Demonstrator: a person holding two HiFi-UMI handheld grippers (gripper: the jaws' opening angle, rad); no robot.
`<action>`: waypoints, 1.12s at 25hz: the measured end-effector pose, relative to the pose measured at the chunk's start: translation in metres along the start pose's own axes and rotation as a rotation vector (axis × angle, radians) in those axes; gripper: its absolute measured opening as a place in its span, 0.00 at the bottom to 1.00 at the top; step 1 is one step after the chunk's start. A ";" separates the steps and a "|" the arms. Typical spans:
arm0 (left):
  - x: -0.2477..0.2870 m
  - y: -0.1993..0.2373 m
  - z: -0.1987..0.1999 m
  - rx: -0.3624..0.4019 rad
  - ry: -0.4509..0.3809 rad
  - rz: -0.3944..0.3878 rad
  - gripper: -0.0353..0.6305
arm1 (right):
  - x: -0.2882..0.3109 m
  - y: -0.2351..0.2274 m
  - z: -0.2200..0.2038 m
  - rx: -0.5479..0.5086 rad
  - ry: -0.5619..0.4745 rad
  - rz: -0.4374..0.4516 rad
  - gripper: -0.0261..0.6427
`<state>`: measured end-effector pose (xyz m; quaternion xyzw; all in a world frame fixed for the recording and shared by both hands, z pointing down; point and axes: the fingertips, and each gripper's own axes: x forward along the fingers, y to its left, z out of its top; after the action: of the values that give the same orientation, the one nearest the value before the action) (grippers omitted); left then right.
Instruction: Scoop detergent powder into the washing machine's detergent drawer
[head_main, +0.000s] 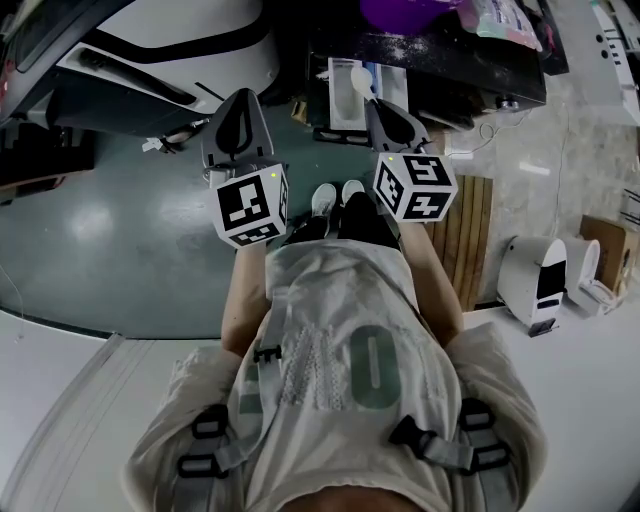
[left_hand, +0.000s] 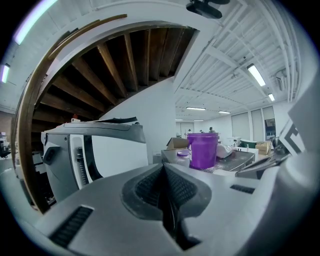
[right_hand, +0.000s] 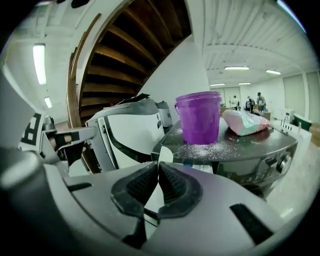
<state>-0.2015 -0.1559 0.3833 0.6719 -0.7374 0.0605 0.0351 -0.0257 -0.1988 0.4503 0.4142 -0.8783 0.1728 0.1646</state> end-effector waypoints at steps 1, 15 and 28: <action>0.000 0.000 0.000 0.001 0.000 0.000 0.09 | 0.000 0.001 0.000 -0.036 0.006 -0.007 0.05; 0.004 0.000 0.000 -0.014 0.000 -0.004 0.09 | 0.009 0.010 -0.010 -0.560 0.096 -0.058 0.05; 0.005 -0.011 0.002 -0.004 -0.007 -0.019 0.09 | 0.008 0.014 -0.017 -1.222 0.159 -0.138 0.05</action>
<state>-0.1913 -0.1620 0.3820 0.6791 -0.7310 0.0563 0.0347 -0.0387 -0.1886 0.4669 0.2868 -0.7747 -0.3422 0.4478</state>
